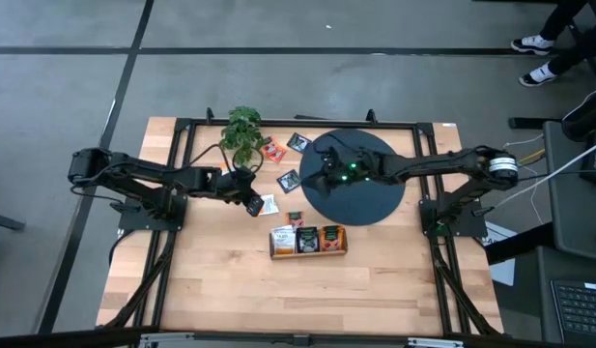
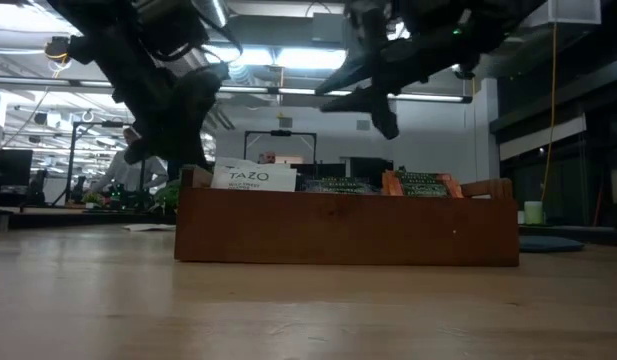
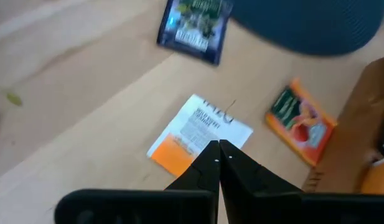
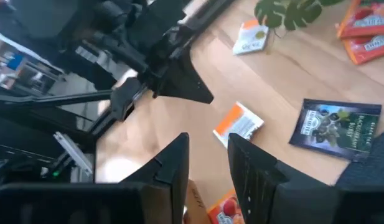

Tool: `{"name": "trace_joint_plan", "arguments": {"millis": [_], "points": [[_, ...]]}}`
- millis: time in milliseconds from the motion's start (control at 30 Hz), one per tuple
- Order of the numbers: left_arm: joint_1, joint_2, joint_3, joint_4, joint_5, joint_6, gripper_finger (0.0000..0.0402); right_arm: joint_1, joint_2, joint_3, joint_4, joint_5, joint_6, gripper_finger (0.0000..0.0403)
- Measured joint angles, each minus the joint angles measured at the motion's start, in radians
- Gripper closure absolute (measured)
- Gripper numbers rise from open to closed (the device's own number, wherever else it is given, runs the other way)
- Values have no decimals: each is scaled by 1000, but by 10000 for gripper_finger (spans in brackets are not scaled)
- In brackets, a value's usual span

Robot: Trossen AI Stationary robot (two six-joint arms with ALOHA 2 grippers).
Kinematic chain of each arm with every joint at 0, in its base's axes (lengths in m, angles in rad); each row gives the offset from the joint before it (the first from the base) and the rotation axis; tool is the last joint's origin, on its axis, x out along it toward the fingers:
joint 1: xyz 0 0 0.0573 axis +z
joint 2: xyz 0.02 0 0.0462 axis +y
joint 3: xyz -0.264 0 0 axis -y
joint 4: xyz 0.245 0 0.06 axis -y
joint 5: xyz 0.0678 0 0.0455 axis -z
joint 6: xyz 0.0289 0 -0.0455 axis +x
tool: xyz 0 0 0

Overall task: Pick & Place Tea
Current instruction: Put the bottom white tea bag into the left section of the wooden organizer

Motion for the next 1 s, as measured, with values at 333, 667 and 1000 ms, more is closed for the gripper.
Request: {"name": "trace_joint_plan", "arguments": {"millis": [333,667,1000], "points": [[-25,193,0,41,4,-40,399,0,169,155,-175,-98,-26,290],[-25,290,5,75,22,-41,399,-20,267,282,-319,-114,-85,290],[-24,302,2,103,-5,-38,399,-119,270,289,-362,-192,-52,290]]}}
